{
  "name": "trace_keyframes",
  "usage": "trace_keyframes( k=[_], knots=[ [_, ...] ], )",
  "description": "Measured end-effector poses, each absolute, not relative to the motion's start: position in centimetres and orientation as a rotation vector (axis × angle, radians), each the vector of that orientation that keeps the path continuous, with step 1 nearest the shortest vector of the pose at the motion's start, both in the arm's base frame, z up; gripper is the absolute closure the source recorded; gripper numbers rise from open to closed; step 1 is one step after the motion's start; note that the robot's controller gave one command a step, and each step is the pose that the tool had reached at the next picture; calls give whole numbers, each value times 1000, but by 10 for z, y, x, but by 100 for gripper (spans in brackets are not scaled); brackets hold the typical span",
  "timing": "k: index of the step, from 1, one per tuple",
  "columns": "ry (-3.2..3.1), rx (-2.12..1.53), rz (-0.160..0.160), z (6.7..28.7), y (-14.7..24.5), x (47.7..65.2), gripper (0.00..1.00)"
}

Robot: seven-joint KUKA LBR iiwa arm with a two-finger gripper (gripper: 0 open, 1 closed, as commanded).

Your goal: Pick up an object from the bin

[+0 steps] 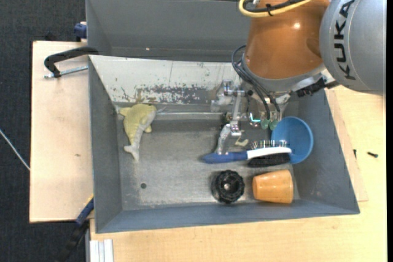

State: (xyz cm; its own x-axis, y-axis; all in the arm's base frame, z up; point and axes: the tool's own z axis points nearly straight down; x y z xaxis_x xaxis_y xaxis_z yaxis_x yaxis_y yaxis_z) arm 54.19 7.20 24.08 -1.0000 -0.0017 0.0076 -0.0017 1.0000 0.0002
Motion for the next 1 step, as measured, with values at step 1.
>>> trace_keyframes(
  k=[1],
  knots=[
    [-3112,380,1,138,-8,531,0]
  ],
)
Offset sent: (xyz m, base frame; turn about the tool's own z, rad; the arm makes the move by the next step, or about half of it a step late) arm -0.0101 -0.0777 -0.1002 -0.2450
